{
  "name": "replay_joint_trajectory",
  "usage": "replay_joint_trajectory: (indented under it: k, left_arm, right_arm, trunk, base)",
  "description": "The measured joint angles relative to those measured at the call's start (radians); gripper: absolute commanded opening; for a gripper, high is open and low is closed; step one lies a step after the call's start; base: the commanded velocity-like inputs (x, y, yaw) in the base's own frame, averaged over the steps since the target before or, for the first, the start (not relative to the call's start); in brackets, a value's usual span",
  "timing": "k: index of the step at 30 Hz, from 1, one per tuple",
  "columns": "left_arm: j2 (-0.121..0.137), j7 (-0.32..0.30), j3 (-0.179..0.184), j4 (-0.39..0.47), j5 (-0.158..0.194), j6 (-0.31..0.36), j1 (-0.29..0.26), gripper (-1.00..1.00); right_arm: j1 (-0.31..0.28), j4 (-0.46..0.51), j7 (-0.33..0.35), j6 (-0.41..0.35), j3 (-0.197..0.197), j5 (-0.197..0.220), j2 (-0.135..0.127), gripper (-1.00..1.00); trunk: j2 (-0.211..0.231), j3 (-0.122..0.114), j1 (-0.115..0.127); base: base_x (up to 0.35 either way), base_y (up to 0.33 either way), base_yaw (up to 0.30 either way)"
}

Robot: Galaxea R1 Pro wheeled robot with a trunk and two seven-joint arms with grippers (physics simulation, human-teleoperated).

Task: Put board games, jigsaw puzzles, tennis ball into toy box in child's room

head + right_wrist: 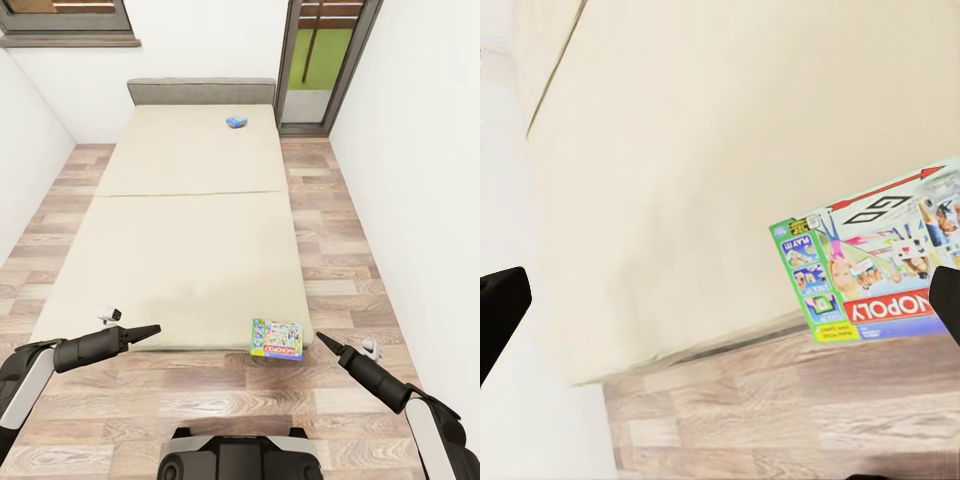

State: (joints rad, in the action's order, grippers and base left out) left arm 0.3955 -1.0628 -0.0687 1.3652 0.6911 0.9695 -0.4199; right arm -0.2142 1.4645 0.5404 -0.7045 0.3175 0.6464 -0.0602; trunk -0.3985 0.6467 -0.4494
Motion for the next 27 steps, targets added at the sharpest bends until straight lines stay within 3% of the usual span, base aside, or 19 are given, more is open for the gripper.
replay_joint_trajectory:
  k: [27]
  left_arm:
    - [0.000,0.000,0.000,0.000,0.000,0.000,0.000,1.00]
  right_arm:
    - [0.000,0.000,-0.003,0.000,0.000,0.000,0.000,1.00]
  trunk:
    - [0.000,-0.043,0.000]
  base:
    - [0.000,0.000,0.000]
